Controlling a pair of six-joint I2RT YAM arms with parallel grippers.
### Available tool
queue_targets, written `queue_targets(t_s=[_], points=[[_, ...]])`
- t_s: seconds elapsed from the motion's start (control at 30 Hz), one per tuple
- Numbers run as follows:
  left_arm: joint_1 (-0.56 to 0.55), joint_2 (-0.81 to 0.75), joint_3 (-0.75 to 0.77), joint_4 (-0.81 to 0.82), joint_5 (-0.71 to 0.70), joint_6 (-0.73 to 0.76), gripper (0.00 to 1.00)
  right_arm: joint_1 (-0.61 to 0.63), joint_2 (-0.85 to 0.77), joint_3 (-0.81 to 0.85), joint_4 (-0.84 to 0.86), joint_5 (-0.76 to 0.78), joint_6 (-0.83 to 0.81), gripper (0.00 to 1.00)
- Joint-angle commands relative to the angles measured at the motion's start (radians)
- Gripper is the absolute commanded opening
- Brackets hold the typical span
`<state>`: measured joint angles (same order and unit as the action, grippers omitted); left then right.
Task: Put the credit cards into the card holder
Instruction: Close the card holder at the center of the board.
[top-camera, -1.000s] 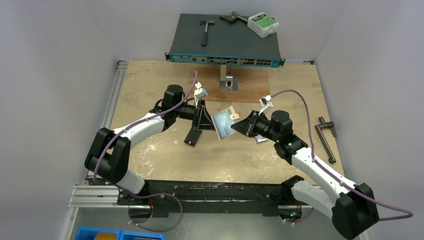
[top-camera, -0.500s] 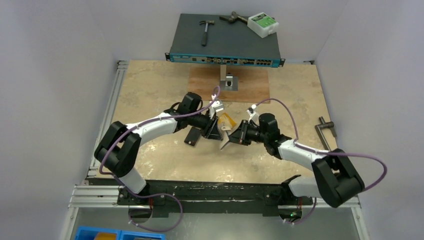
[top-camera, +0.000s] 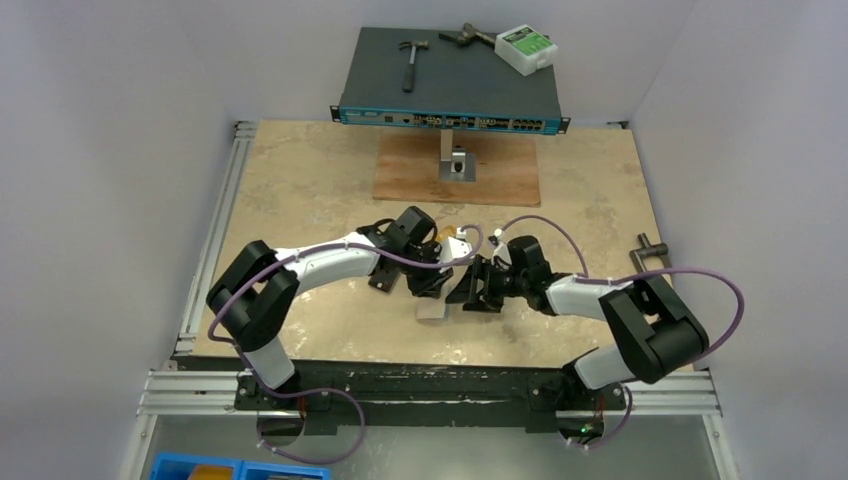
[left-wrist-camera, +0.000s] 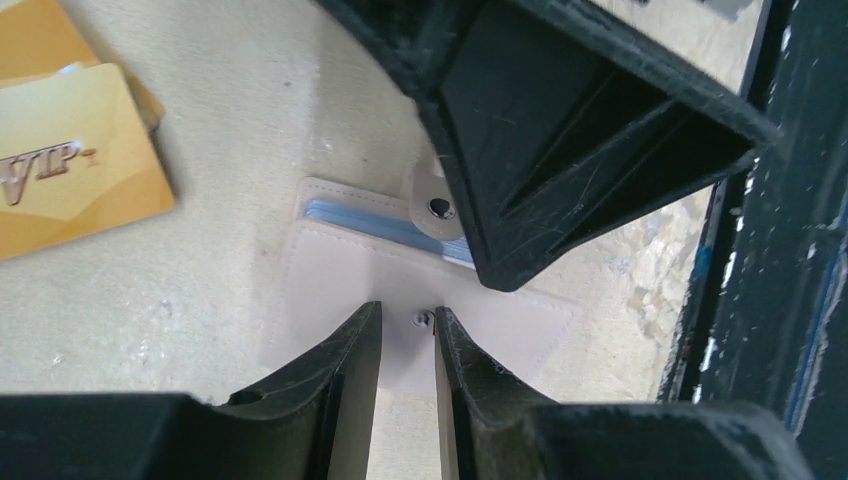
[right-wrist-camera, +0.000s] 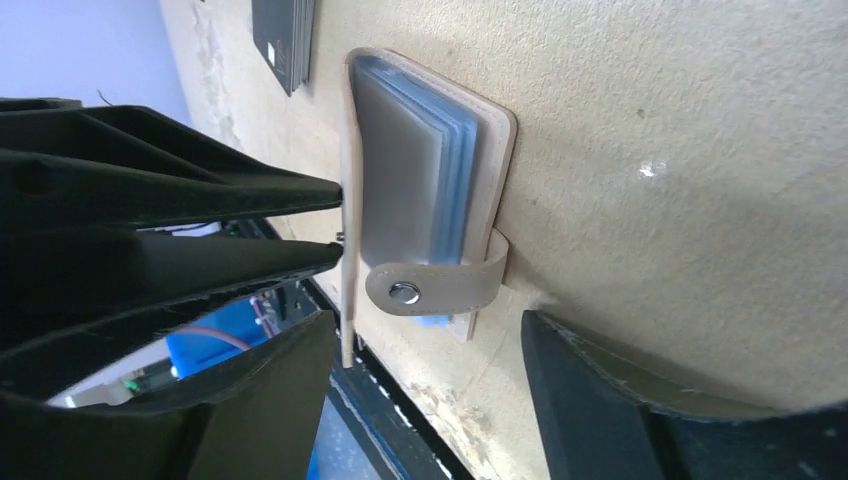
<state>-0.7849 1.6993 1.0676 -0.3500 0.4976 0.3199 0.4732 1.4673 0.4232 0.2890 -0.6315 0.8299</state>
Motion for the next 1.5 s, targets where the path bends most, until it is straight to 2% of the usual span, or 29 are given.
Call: queue_targets(t_s=[0.0,0.1,0.2,0.43,0.57,0.73,0.93,1.13,1.23,1.33,1.47], points=[[-0.044,0.016,-0.003,-0.025,-0.072,0.112,0.25,0.005,-0.073,-0.007,-0.109,0.050,-0.061,0.72],[-0.064,0.026,-0.002,-0.020,-0.095,0.122,0.25,0.006,-0.144,-0.021,-0.162,0.077,-0.067,0.77],[-0.065,0.035,0.002,-0.023,-0.091,0.123,0.25,0.006,-0.200,-0.022,-0.217,0.140,-0.080,0.76],[-0.074,0.037,-0.015,-0.012,-0.114,0.125,0.25,0.006,-0.248,0.004,-0.287,0.260,-0.089,0.68],[-0.085,0.040,-0.012,0.009,-0.136,0.134,0.25,0.005,-0.249,0.018,-0.274,0.237,-0.067,0.64],[-0.119,0.030,-0.078,0.085,-0.193,0.244,0.26,-0.015,-0.205,0.075,-0.271,0.221,-0.054,0.65],[-0.141,0.009,-0.163,0.169,-0.269,0.363,0.26,-0.033,-0.132,0.122,-0.223,0.181,-0.019,0.55],[-0.142,-0.009,-0.192,0.221,-0.280,0.356,0.26,-0.032,-0.132,0.172,-0.354,0.231,-0.044,0.68],[-0.135,-0.045,-0.150,0.178,-0.292,0.309,0.28,-0.032,-0.144,0.211,-0.438,0.279,-0.069,0.69],[-0.104,-0.080,-0.036,0.039,-0.280,0.247,0.30,-0.033,-0.153,0.234,-0.501,0.341,-0.079,0.65],[-0.094,-0.141,0.046,-0.047,-0.373,0.233,0.33,-0.033,-0.171,0.246,-0.533,0.356,-0.070,0.64]])
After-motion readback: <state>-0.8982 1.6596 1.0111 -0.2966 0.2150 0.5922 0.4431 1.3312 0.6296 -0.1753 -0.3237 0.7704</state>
